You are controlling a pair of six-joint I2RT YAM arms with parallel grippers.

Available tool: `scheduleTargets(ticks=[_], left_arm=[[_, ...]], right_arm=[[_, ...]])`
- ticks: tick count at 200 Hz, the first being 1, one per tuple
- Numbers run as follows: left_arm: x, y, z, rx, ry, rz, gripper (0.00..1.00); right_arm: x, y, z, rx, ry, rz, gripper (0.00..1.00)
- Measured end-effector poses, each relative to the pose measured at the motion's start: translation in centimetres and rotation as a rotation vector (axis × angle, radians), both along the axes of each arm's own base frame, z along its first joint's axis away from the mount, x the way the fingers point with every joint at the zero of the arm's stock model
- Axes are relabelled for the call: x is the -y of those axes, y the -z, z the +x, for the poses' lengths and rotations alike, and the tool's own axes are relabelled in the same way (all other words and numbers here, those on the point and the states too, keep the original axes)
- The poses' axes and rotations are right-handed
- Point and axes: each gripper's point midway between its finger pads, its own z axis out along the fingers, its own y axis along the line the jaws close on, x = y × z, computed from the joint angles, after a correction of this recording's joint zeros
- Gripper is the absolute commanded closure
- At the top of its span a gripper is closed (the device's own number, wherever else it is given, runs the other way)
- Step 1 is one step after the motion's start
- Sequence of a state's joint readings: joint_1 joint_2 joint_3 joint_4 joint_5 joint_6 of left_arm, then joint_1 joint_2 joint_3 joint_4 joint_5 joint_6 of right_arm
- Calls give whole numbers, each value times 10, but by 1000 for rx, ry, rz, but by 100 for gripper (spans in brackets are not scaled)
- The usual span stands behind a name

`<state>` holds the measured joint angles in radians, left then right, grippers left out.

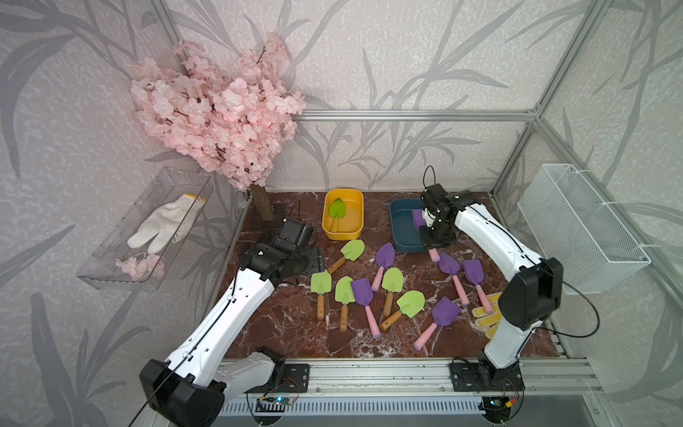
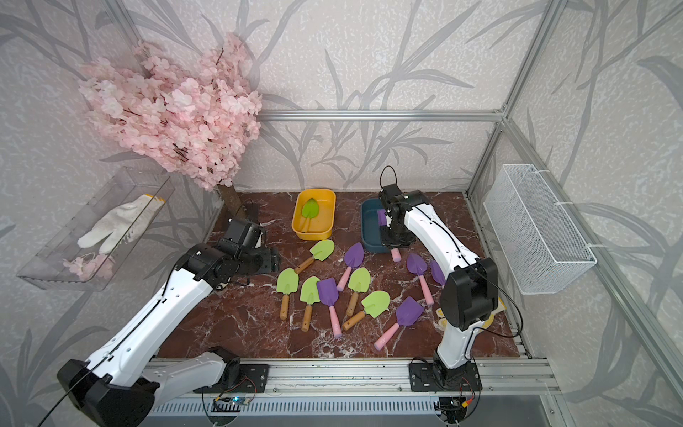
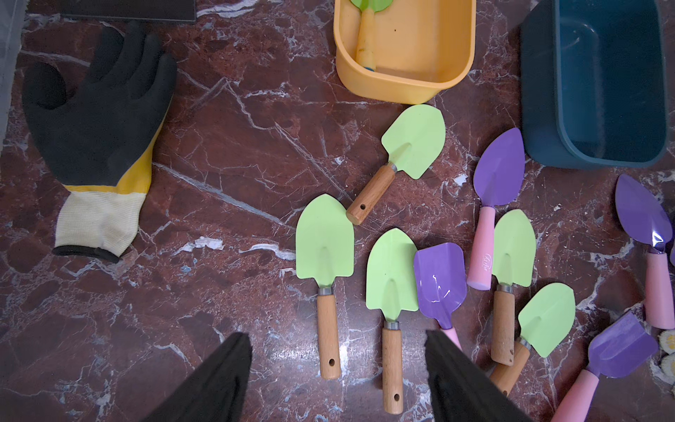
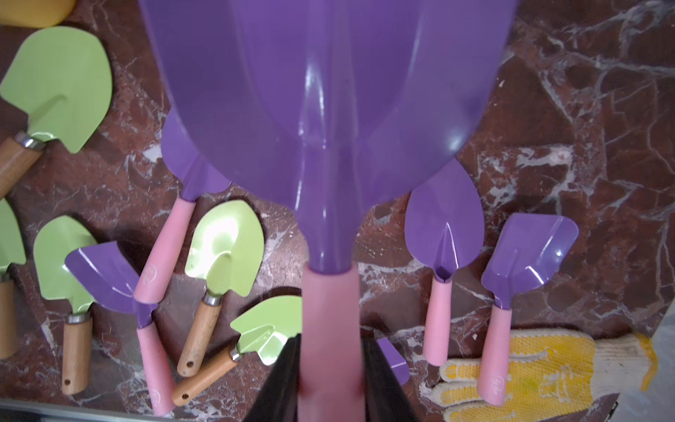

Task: Sort the small shovels by color and place them into the storage box
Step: Place the shovel in the storage box.

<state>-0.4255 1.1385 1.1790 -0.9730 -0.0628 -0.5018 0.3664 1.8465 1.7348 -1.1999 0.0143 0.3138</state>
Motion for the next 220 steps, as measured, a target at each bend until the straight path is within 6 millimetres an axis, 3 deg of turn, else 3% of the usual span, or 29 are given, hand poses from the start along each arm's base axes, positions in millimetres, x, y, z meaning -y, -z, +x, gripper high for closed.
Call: scheduleTargets(ticks=[37, 131, 167, 220], left_arm=[[0, 1, 0, -4, 0, 2, 22], [4, 10, 7, -28, -10, -1, 22], [5, 12, 9, -33, -9, 1, 22], [5, 12, 9, -35, -8, 3, 22]], right_arm=[[-3, 29, 43, -17, 53, 11, 82], [-17, 61, 122, 49, 106, -1, 82], [-12, 74, 135, 47, 119, -40, 82], [-2, 101, 138, -4, 144, -77, 82]])
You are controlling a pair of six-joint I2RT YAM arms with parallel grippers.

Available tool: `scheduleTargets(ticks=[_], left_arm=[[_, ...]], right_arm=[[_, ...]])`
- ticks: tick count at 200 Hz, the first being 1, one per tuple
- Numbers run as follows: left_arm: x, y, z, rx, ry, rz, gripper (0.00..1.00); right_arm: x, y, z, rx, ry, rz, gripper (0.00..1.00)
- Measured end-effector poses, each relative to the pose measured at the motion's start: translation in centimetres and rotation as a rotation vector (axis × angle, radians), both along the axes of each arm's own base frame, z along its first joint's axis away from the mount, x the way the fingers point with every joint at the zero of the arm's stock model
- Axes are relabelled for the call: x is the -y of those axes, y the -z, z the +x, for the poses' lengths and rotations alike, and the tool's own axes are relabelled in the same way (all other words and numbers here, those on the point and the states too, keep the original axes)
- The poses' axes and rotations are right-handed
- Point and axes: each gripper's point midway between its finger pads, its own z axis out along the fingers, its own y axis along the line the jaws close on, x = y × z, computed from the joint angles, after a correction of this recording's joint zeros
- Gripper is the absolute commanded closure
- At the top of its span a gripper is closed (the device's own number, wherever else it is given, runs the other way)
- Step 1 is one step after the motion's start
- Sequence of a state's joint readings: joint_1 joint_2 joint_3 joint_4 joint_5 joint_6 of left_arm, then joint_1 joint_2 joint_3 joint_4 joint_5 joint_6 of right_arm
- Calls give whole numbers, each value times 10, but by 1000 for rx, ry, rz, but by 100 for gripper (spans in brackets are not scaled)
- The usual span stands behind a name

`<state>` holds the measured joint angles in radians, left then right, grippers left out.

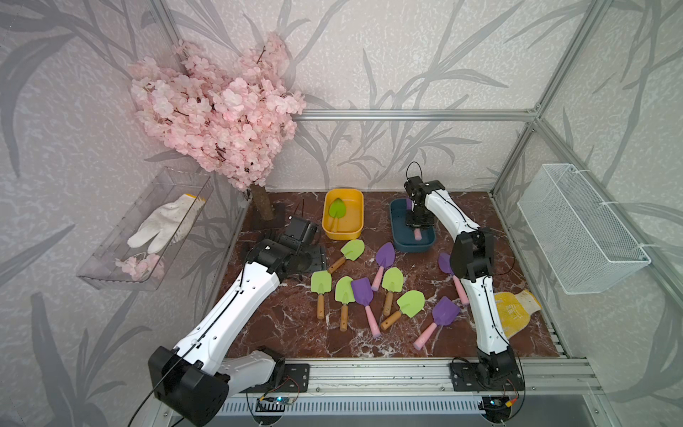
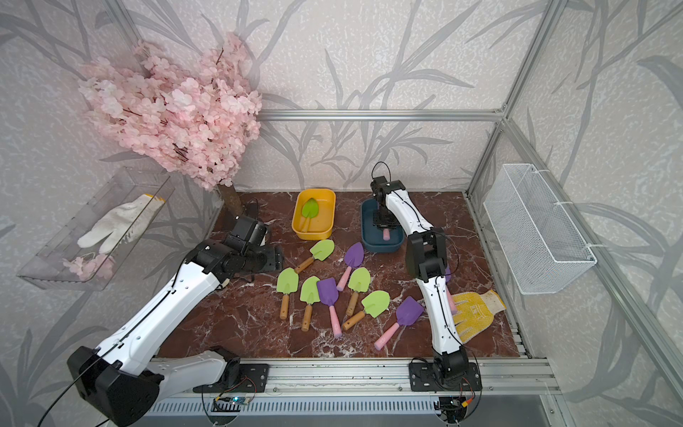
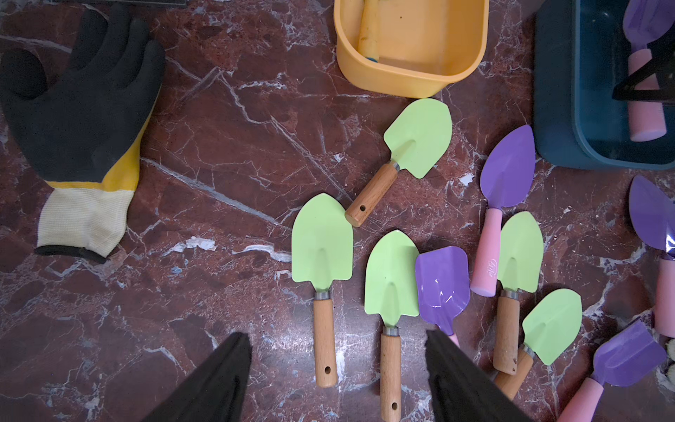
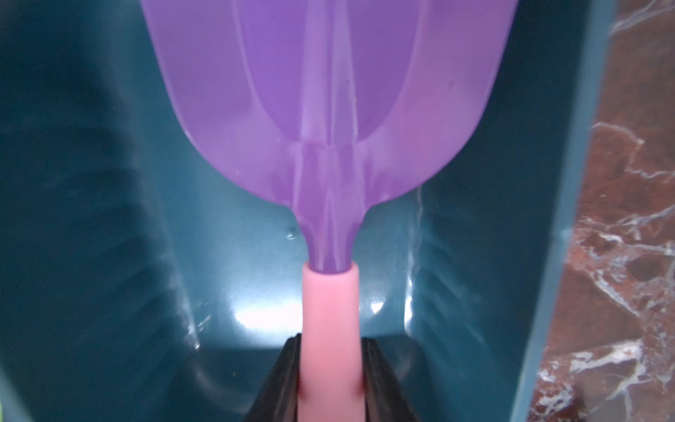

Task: Sort the small shovels by color and place them into the storage box
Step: Place the shovel in the storage box.

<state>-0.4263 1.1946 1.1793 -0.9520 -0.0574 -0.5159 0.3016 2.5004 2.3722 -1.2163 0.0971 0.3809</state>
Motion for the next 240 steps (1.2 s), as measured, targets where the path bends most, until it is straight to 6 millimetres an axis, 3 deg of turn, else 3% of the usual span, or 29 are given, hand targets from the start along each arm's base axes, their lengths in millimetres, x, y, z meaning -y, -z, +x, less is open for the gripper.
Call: scheduleTargets(ticks=[137, 240], left_arm=[[0, 4, 1, -12, 3, 8, 22], [1, 6, 2, -19, 2, 10, 22]], right_arm=[[14, 36, -11, -78, 31, -41, 78], [15, 37, -10, -74, 33, -45, 67]])
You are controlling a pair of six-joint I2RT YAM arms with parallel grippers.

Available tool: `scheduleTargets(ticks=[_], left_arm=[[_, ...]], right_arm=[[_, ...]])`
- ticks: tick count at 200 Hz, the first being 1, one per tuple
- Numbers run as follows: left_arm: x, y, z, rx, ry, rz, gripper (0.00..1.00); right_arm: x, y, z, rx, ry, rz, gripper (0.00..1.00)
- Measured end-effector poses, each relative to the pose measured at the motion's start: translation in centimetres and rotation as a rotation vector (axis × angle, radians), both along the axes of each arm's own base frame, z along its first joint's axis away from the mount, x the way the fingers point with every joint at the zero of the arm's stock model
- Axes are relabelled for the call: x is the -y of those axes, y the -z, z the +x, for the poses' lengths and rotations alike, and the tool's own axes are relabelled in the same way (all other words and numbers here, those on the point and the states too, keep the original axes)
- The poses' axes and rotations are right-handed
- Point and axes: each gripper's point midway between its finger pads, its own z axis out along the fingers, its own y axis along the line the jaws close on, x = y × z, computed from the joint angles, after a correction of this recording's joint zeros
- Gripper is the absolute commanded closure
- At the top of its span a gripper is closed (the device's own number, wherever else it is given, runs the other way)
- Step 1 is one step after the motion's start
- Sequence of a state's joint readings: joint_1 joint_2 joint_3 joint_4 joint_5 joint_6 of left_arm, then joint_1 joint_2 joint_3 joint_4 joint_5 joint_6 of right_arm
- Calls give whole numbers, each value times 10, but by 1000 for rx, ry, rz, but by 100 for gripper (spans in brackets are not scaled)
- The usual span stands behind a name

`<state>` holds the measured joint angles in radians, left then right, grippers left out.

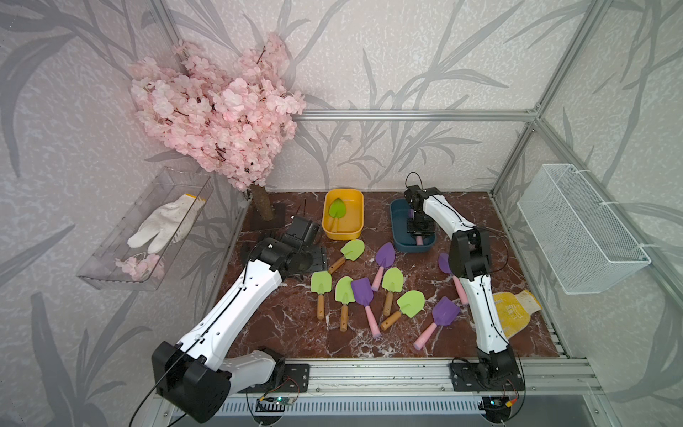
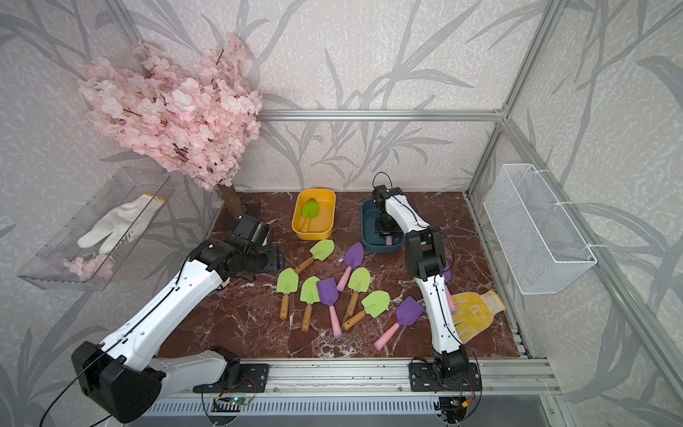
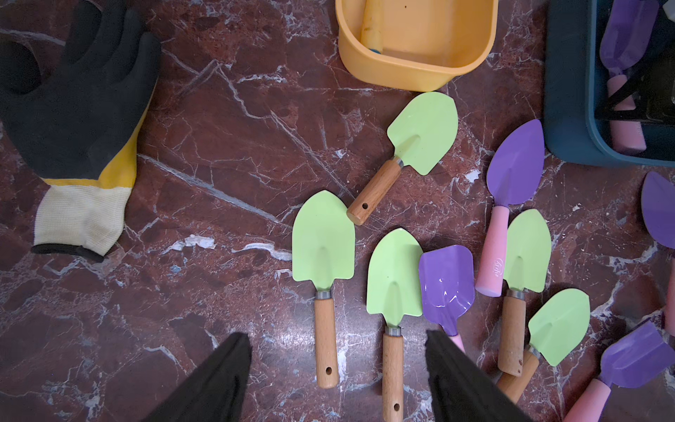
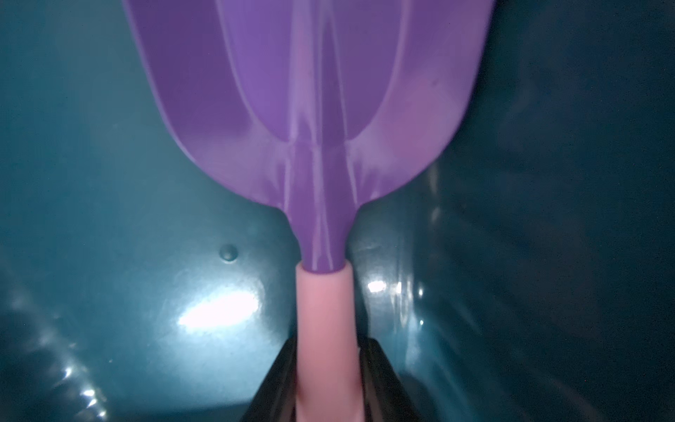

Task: Sort the small shovels by color and place them into the storage box
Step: Place the shovel in the storage box.

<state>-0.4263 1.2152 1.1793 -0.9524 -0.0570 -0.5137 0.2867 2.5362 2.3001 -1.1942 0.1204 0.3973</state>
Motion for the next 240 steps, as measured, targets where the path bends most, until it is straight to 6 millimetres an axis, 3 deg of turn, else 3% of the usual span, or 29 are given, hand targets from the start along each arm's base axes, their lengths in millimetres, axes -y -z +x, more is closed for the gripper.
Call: scheduleTargets(ticks=[66, 153, 193, 240], left_arm=[[0, 0, 0, -1, -2, -1, 22], [0, -3, -3, 7, -5, -7, 22], [0, -6, -4, 17, -13, -18, 22], [2, -6, -6, 11, -12, -20, 22]], right_arm=[[2, 0, 0, -1, 2, -3, 64], [3, -12, 5, 23, -6, -6, 48], [2, -47, 7, 78, -22, 5, 47], [-6, -120, 2, 214, -44, 39, 47]])
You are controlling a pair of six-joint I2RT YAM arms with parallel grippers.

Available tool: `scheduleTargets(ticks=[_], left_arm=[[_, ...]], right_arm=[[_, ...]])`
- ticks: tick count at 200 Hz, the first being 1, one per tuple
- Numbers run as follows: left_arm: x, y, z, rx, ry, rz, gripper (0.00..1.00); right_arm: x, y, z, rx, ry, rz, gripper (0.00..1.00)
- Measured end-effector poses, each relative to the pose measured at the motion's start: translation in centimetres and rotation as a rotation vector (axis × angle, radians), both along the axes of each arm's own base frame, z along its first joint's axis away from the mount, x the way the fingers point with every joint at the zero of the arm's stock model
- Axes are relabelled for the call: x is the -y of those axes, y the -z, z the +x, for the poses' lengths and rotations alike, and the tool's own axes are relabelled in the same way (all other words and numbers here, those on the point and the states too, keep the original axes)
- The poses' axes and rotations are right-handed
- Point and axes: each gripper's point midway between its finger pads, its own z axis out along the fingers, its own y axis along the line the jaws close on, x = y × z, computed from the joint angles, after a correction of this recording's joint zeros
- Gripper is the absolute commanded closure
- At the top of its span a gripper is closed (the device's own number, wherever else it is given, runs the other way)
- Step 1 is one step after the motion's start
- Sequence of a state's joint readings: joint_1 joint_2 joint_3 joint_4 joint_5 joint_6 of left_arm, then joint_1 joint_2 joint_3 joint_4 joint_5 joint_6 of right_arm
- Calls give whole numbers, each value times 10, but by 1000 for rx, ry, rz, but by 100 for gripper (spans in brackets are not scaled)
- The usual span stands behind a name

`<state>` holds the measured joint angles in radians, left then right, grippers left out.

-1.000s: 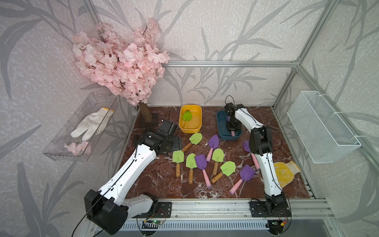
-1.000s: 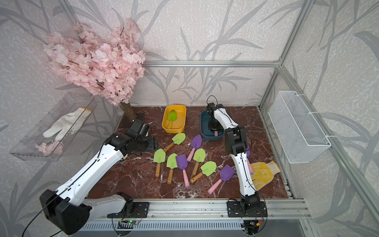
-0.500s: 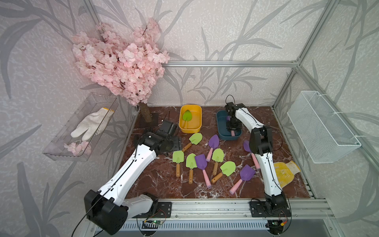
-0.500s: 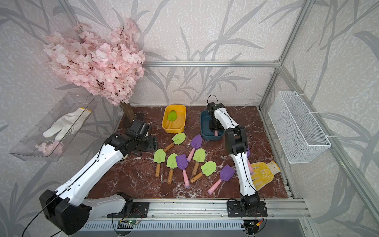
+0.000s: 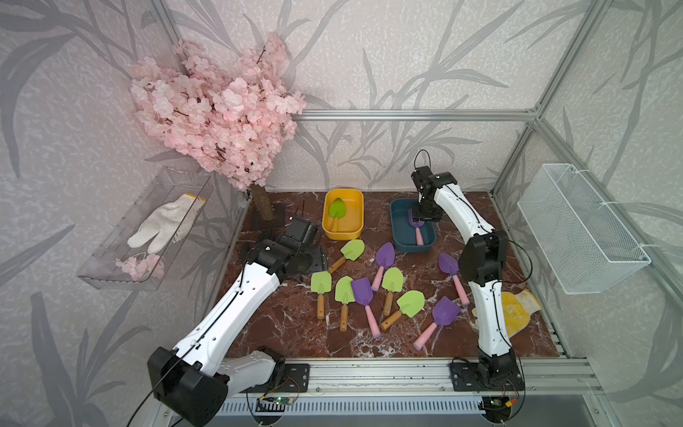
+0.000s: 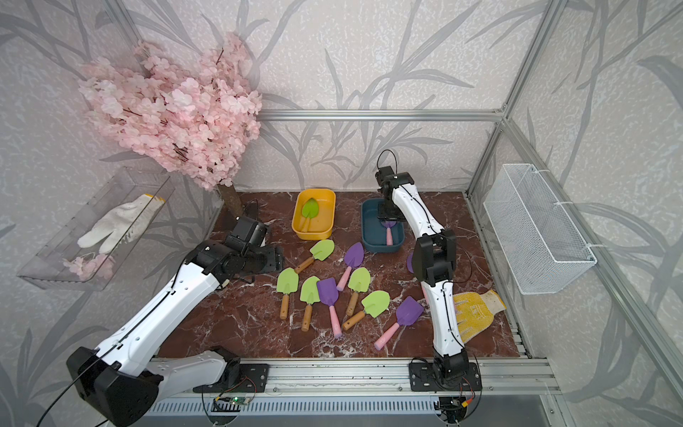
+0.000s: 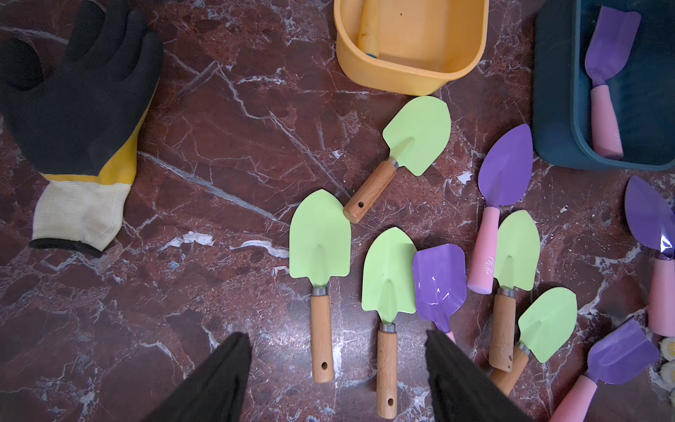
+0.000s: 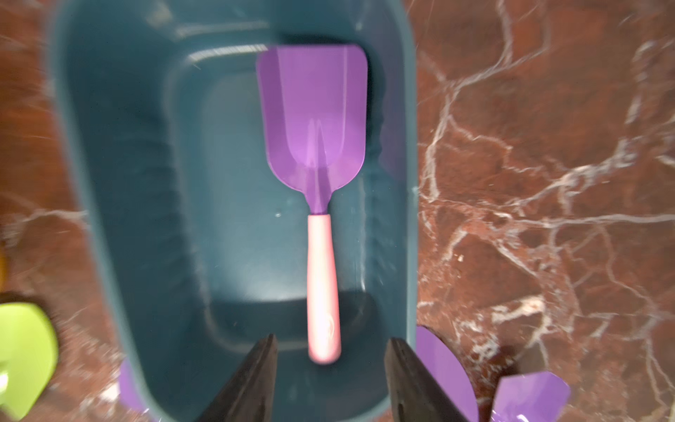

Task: Sort the small shovels by color and place them into the storage box
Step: Place the shovel in the storage box, then pick up the shovel from the center of the board.

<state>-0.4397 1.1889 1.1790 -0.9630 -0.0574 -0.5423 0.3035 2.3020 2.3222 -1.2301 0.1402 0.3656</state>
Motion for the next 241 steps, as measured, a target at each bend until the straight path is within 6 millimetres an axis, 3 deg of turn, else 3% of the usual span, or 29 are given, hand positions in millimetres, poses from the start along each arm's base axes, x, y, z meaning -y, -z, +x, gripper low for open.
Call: scheduleTargets(ticks=[31, 58, 89, 133, 188, 241], left_arm=[[5, 1, -4, -11, 6, -4, 22], [14, 2, -10, -25, 26, -1, 23], [21, -2, -15, -28, 41, 14, 24], [39, 11, -26, -73, 70, 42, 28], [64, 51, -49, -175, 97, 100, 28], [65, 88, -66, -252, 58, 131, 28]], right_arm=[[-16, -51, -32, 96, -50, 44, 47], [-35, -78, -71, 157, -118, 121, 47], [-48, -73, -107, 136, -175, 176, 47], [-39, -55, -146, 76, -195, 175, 47], [-29, -64, -170, 98, -216, 183, 47], [-24, -56, -181, 75, -220, 173, 47]])
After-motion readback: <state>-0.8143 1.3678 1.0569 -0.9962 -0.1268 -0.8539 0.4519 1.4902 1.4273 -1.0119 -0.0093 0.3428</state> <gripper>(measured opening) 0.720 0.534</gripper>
